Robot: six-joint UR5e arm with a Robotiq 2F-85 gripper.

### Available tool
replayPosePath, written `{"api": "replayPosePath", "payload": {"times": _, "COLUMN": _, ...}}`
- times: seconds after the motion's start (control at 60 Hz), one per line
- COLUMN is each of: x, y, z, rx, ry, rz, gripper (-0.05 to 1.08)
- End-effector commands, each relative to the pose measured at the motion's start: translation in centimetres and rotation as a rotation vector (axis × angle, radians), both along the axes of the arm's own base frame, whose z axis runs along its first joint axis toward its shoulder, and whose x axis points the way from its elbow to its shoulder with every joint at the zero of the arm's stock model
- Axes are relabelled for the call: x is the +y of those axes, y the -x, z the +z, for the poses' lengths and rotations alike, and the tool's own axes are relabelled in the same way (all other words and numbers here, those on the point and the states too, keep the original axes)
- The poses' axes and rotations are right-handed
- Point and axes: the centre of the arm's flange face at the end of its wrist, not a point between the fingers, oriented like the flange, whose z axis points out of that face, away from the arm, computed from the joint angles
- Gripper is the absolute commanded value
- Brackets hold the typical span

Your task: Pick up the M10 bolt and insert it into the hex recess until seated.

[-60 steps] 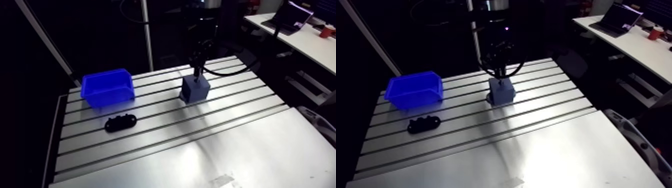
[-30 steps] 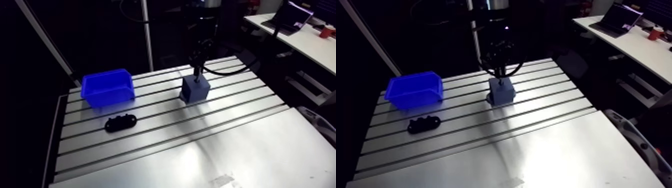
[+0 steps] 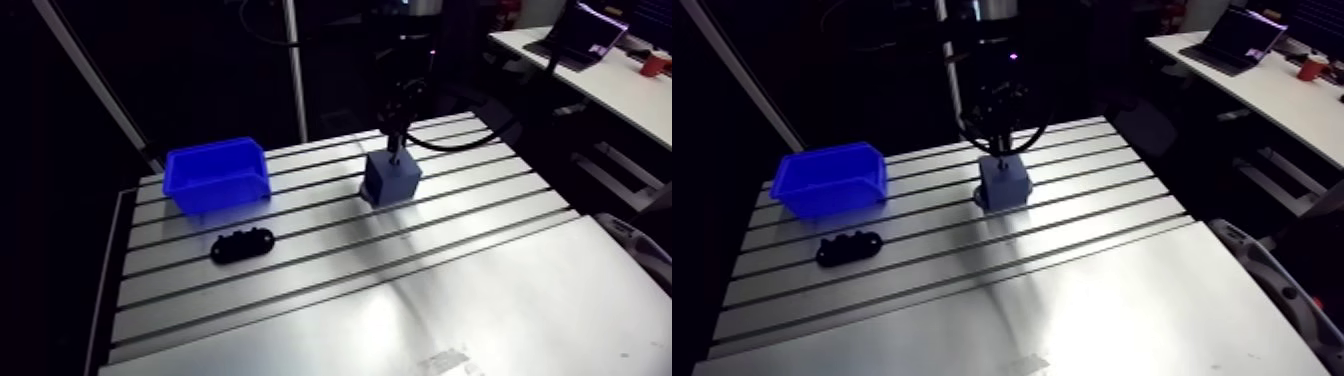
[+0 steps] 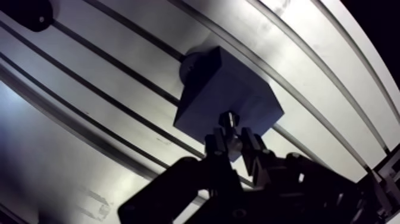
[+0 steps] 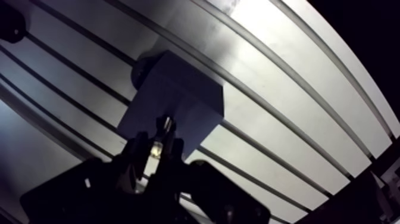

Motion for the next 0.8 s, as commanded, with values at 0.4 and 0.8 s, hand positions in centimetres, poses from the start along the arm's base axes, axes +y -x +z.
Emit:
{"api": "replayPosePath", "payload": {"times": 0.4, "x": 0.27, "y": -0.44, "z": -0.67, "rx": -0.015, "ry": 0.0, "rz": -0.005, "gripper": 1.03}}
{"api": "replayPosePath", "payload": {"times": 0.8, "x": -0.01, "y": -0.43, "z": -1.1, "rx": 0.016, "ry": 0.007, "rz": -0.01, "gripper": 0.19}}
